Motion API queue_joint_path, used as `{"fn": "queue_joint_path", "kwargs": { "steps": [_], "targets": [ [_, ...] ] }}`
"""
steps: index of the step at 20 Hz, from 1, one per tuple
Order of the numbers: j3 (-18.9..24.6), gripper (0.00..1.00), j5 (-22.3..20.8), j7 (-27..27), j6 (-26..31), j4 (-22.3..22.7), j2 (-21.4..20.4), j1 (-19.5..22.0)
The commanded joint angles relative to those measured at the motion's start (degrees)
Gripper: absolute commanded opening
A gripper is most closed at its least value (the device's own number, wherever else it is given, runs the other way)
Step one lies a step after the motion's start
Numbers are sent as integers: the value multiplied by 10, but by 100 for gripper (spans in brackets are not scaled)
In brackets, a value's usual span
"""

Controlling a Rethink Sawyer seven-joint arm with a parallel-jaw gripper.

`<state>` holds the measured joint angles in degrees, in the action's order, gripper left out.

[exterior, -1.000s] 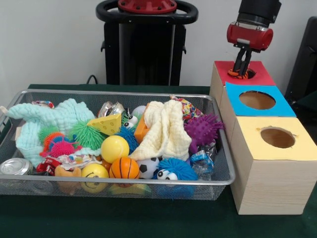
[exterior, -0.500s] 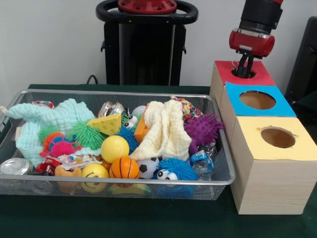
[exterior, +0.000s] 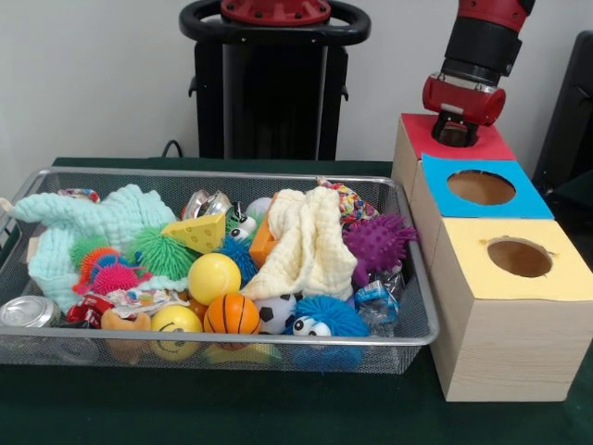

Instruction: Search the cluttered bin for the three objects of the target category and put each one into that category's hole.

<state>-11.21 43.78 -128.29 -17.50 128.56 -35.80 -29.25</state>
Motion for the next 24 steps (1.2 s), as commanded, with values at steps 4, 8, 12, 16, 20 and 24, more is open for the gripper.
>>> {"fn": "queue_joint_path", "kwargs": {
  "steps": [4,8,12,16,20,24],
  "targets": [
    [20,100,42,-127,-9,-47,41,6],
    [21,100,46,-127,-6,-48,43,3],
    [28,0,13,-123,-14,-46,37,22],
    [33,0,-18,-121,-15,-38,27,43],
    [33,0,-15,-123,-14,-37,26,39],
    [31,0,-6,-121,-8,-36,21,32]
  ]
}}
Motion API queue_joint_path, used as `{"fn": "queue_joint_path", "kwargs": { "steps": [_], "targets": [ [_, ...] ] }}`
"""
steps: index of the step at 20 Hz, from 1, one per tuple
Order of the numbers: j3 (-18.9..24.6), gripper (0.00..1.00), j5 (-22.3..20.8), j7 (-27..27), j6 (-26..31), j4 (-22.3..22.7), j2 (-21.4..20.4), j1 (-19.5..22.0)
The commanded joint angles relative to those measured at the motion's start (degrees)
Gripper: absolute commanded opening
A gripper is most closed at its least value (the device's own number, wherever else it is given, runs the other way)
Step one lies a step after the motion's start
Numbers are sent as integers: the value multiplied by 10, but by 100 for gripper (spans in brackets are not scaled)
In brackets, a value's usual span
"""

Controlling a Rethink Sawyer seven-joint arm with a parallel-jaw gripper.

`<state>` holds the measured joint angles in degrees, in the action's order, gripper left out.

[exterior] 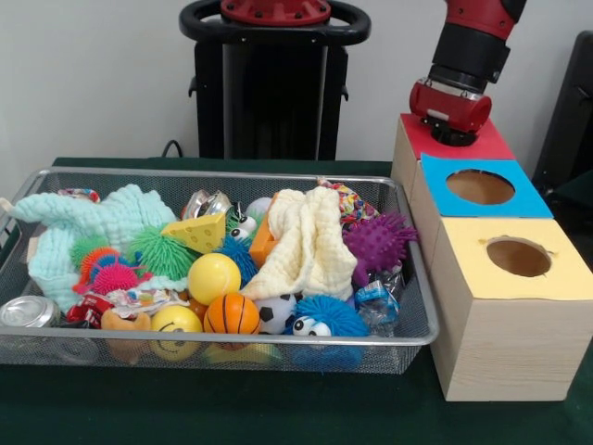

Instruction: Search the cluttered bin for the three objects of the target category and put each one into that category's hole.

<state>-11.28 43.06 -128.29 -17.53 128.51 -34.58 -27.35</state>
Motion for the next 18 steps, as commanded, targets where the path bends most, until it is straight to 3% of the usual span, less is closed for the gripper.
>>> {"fn": "queue_joint_path", "kwargs": {
  "steps": [1,7,9,13,18],
  "targets": [
    [31,0,2,-120,-3,-34,5,13],
    [-4,0,45,-90,63,-34,-25,-21],
    [-3,0,37,-92,100,-30,-52,-15],
    [48,0,-15,-102,150,-1,-120,55],
    [41,0,-24,-93,173,4,-137,60]
  ]
}}
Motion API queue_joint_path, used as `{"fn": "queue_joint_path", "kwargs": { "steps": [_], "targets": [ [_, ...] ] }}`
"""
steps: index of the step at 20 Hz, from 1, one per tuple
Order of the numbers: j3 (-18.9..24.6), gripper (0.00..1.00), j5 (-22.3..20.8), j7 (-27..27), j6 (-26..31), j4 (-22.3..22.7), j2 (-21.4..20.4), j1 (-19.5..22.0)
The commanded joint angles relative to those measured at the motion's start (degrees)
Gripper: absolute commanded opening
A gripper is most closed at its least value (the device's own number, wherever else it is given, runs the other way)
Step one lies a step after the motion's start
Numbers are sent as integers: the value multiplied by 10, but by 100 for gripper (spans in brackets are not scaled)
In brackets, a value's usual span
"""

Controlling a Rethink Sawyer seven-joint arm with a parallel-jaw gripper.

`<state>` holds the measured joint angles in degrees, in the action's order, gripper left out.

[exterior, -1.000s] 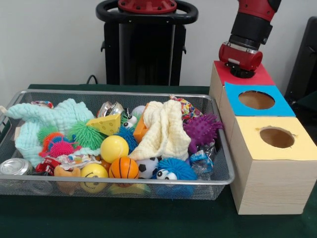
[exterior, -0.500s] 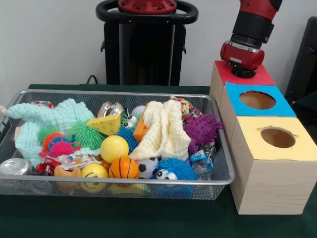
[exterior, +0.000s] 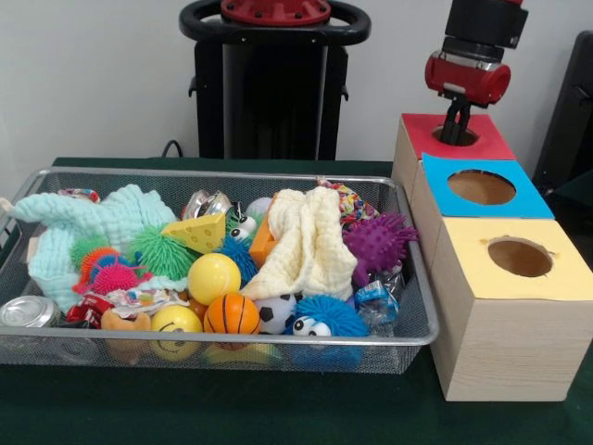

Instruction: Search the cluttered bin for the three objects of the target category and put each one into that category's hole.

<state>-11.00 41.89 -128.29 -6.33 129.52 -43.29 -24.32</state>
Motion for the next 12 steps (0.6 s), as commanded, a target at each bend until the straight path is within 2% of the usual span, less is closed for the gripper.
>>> {"fn": "queue_joint_path", "kwargs": {
  "steps": [1,4,7,12],
  "targets": [
    [30,0,-10,-93,70,-8,-52,23],
    [-7,0,-4,-90,100,-27,-46,-6],
    [-82,0,-2,-81,137,-61,-27,-59],
    [-158,0,-13,-81,172,-99,-3,-107]
  ]
}}
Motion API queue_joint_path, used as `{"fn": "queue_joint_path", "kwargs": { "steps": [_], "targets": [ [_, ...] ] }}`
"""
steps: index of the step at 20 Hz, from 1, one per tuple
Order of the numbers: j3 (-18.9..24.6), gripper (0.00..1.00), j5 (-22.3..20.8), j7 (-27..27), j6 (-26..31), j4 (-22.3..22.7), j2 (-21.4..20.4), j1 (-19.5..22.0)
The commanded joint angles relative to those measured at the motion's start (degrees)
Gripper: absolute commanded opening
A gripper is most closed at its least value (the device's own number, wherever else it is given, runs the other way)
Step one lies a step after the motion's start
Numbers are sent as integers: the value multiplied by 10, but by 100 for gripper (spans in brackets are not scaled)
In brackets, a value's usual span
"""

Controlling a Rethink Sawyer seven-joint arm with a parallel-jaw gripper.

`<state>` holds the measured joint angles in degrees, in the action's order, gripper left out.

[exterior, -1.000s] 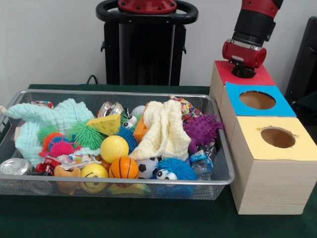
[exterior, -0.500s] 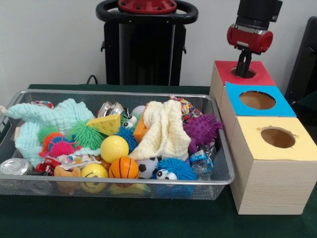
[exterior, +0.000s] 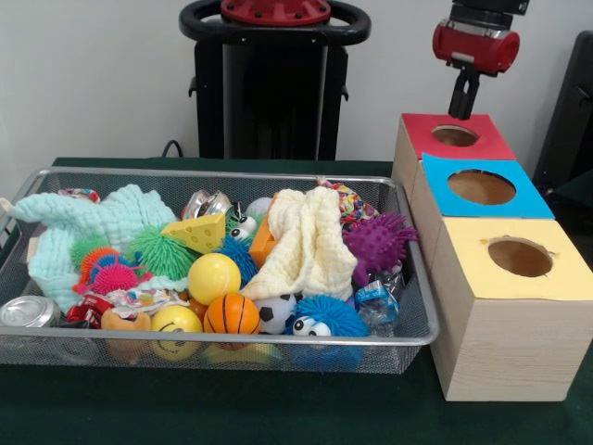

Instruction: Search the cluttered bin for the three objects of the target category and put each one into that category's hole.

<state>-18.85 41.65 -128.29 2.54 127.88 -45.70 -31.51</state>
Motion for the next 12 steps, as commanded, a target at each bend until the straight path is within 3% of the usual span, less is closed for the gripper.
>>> {"fn": "queue_joint_path", "kwargs": {
  "steps": [1,2,5,8,12],
  "targets": [
    [-112,0,-14,-76,91,-95,34,-54],
    [-157,0,-19,-64,99,-115,56,-78],
    [-209,0,-41,-43,102,-135,76,-92],
    [-240,0,-69,-18,74,-145,89,-89],
    [-236,0,-108,-12,18,-140,87,-62]
  ]
}}
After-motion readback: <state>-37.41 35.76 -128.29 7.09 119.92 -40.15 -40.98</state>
